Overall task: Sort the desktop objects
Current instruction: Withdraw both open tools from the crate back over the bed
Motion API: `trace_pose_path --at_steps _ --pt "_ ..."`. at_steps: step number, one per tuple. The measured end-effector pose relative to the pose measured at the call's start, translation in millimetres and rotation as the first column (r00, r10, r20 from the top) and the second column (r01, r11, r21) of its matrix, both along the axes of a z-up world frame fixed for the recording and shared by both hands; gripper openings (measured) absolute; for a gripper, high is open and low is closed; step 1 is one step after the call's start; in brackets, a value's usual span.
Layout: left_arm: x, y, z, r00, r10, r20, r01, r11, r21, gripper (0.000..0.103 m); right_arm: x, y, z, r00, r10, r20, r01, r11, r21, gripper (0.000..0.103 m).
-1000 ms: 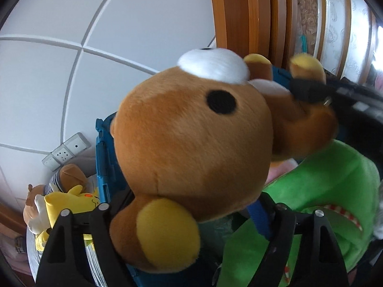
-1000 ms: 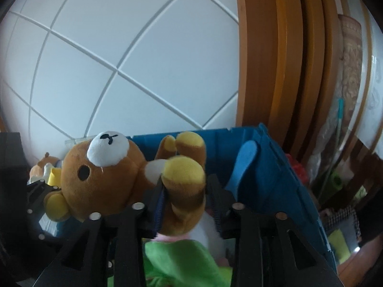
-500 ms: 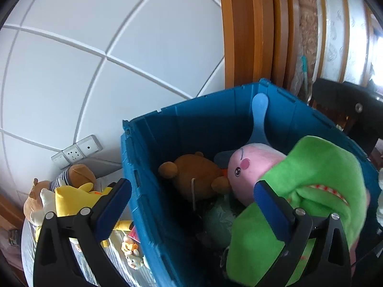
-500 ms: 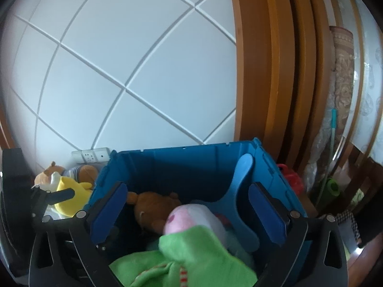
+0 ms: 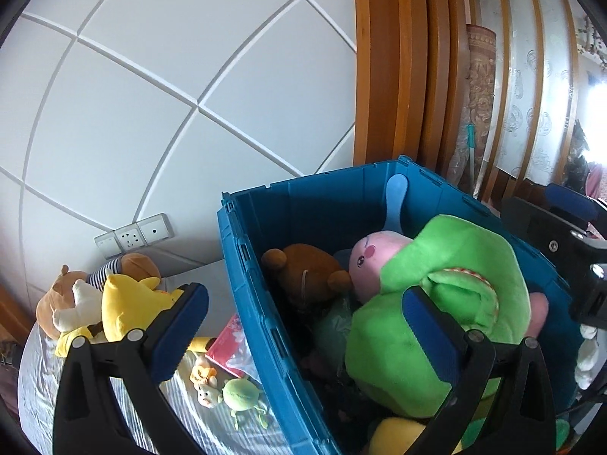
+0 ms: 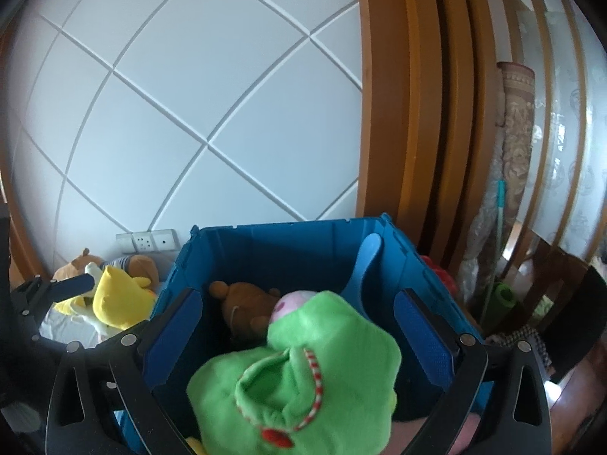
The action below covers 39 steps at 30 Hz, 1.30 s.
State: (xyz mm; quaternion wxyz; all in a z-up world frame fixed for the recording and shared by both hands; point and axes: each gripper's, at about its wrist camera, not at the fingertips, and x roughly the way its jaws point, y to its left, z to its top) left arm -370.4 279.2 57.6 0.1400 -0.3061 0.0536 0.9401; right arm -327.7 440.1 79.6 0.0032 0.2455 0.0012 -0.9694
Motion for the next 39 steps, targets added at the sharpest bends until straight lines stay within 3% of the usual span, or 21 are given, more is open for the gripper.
trace_pose_path --at_steps 9,17,24,39 --pt "28 -17 -2 1.000 0.027 -0.008 -0.027 1.000 0.008 0.103 28 -17 4 1.000 0.017 -0.019 -0.017 1.000 -0.011 0.103" --pt "55 -62 -5 0.996 0.089 -0.026 -0.088 0.996 0.027 0.103 47 -56 11 0.995 0.078 -0.059 -0.080 0.996 -0.035 0.103" --pt "70 -140 -23 0.988 0.153 -0.015 -0.152 0.985 0.081 0.103 59 -111 6 0.992 0.102 -0.071 -0.107 0.991 -0.080 0.103" --pt "93 -314 -77 0.962 0.261 0.087 -0.266 0.963 0.052 0.103 78 -282 -58 0.986 0.169 -0.014 -0.169 0.983 -0.071 0.103"
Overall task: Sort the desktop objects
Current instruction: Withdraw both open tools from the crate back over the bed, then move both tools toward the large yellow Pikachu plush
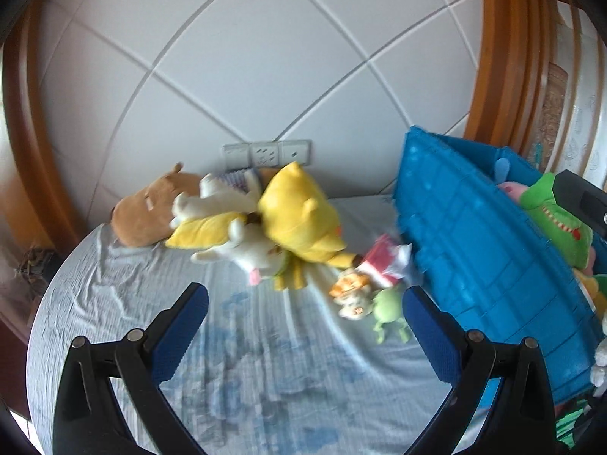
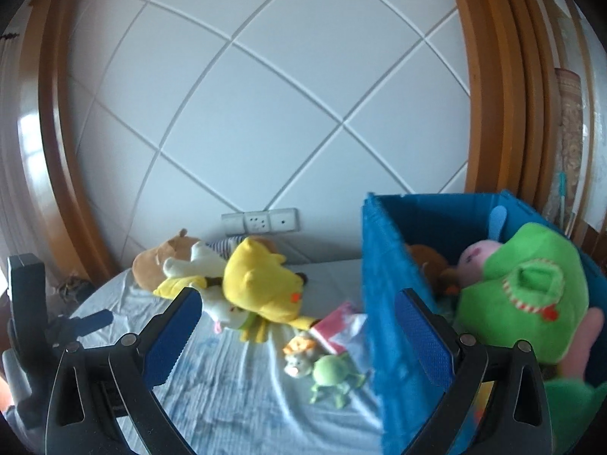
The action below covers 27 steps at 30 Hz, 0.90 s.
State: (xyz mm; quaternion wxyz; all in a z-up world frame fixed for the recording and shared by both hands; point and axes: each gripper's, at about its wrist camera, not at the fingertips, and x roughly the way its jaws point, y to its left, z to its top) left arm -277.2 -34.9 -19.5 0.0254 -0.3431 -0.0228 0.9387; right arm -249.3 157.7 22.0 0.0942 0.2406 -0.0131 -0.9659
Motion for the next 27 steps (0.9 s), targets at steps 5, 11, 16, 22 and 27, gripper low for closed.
trace_pose_path --at_steps 5,11,16,22,27 --pt "1 -34 -15 0.999 0.040 0.031 -0.040 0.999 0.008 0.103 -11 -36 -20 0.998 0.043 0.050 -0.044 0.999 0.012 0.103" --pt "-13 -68 -33 0.987 0.142 0.075 -0.141 0.990 -0.023 0.103 -42 -60 -47 0.988 0.105 0.110 -0.104 0.995 -0.010 0.103" --pt "-31 -93 -49 0.973 0.199 0.117 -0.198 0.980 -0.018 0.103 -78 -73 -78 0.973 0.140 0.183 -0.141 0.990 -0.008 0.103" --pt "-73 -123 -64 0.968 0.201 0.151 -0.201 0.979 -0.013 0.103 -119 -92 -109 0.954 0.139 0.265 -0.142 0.990 -0.006 0.103" --pt "-125 -134 -69 0.973 0.171 0.152 -0.165 0.985 -0.049 0.103 -158 -107 -116 0.956 0.079 0.283 -0.087 0.996 0.014 0.103"
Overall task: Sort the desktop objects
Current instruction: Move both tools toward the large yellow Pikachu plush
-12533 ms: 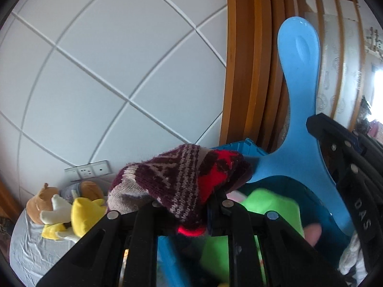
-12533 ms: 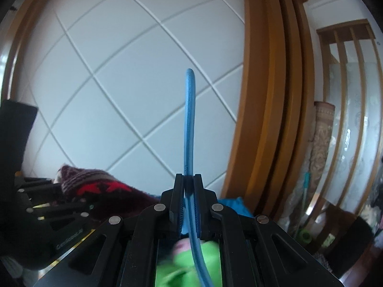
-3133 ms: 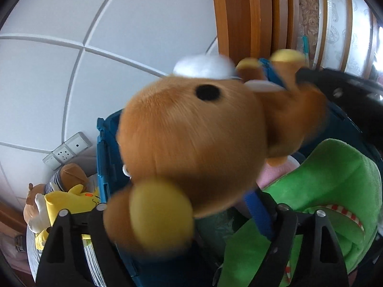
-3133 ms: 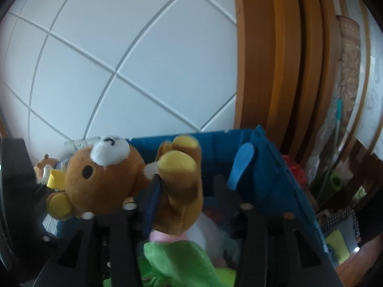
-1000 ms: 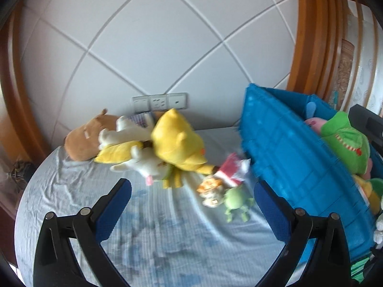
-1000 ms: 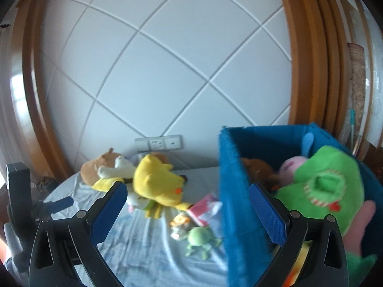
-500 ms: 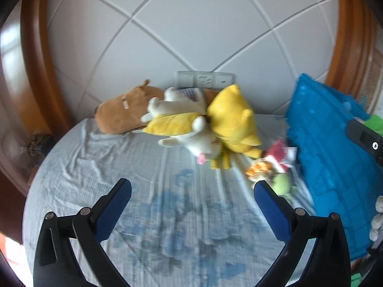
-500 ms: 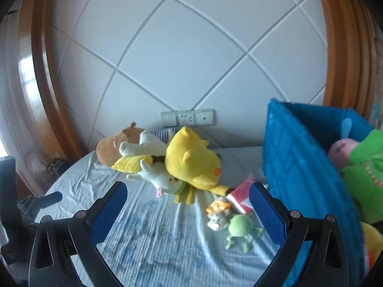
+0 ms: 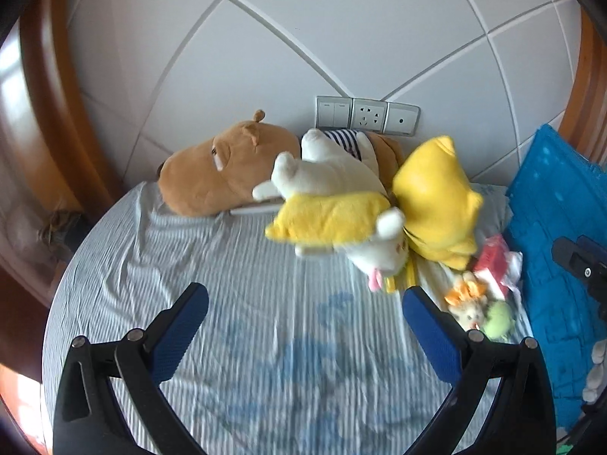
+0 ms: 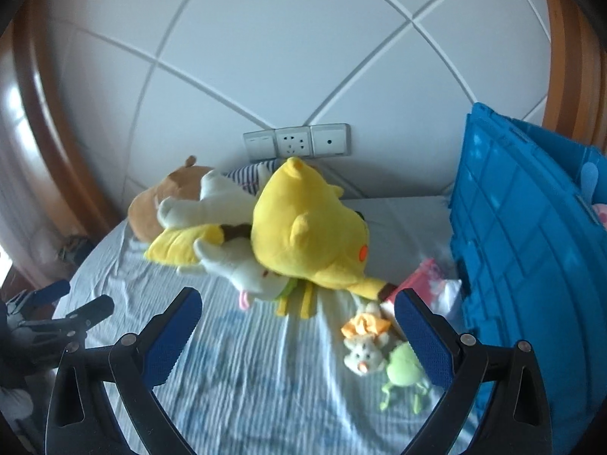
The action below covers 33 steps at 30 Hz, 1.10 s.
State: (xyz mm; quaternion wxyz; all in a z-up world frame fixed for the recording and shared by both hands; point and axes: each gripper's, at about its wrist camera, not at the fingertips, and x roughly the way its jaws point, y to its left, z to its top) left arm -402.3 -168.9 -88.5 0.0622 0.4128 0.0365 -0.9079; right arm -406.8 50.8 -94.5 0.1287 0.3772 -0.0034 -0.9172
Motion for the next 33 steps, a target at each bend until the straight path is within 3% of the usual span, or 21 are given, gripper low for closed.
trace_pose_path --at_steps 11,20,24,28,30,33 --pt "-130 -11 -15 0.999 -0.043 -0.011 0.042 0.998 -0.054 0.103 -105 -46 -19 0.999 -0.030 -0.026 0.032 0.996 0.089 0.103" --pt "-203 -17 -59 0.997 -0.072 0.040 0.071 0.997 0.041 0.103 -180 -69 -39 0.995 -0.071 -0.070 0.078 0.991 0.105 0.103" --pt "-194 -6 -84 0.992 -0.080 0.100 0.091 0.989 -0.120 0.103 -199 -73 -66 0.998 -0.064 -0.021 0.066 0.988 0.139 0.103" --pt "-157 -26 -99 0.989 -0.057 0.133 0.066 0.995 -0.069 0.103 -187 -60 -86 0.998 -0.009 0.061 0.007 1.000 0.022 0.103" --pt "-136 -37 -107 0.986 -0.035 0.165 0.042 0.998 -0.039 0.103 -167 -49 -95 0.991 0.055 0.118 -0.047 0.997 -0.063 0.103" --pt "-108 -47 -116 0.981 -0.011 0.193 0.020 0.999 -0.043 0.103 -128 -43 -107 0.975 0.122 0.185 -0.105 0.989 -0.100 0.103"
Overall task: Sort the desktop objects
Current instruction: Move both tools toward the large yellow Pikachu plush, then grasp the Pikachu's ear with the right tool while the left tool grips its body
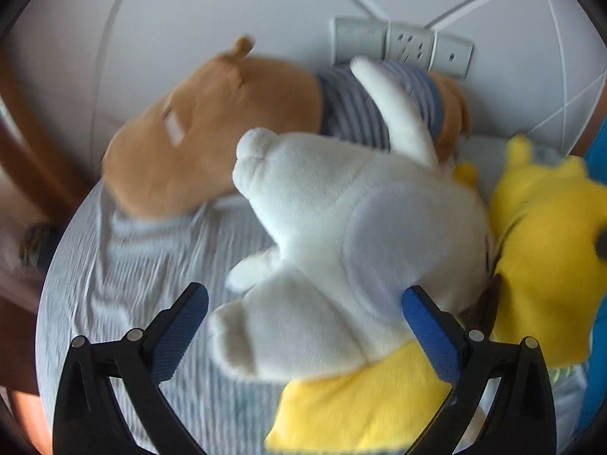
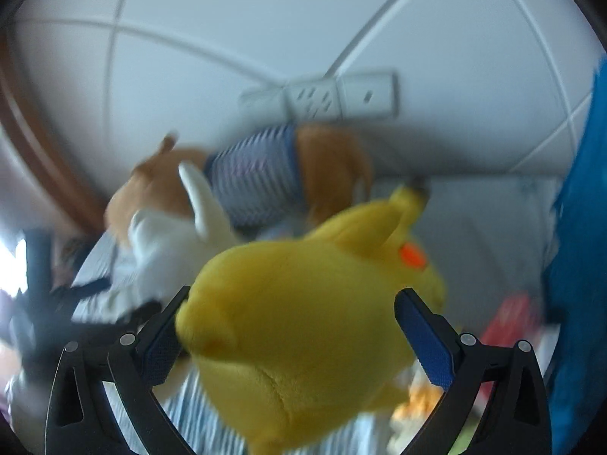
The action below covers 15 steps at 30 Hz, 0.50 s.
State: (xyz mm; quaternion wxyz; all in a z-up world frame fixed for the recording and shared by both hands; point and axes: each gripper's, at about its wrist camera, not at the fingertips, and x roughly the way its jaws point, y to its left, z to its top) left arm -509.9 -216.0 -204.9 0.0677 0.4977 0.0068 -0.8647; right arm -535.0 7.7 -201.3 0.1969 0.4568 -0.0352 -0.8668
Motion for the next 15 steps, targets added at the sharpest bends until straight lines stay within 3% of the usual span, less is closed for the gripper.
trace_pose_path --at_steps 5,15 --pt "54 -3 15 0.998 0.035 -0.054 -0.031 0.997 0.075 0.103 65 -6 -14 0.998 0.034 0.055 -0.037 0.998 0.054 0.103" --pt "131 45 56 0.985 0.064 -0.160 -0.044 0.991 0.129 0.103 133 53 24 0.992 -0.103 -0.076 0.108 0.992 0.059 0.103"
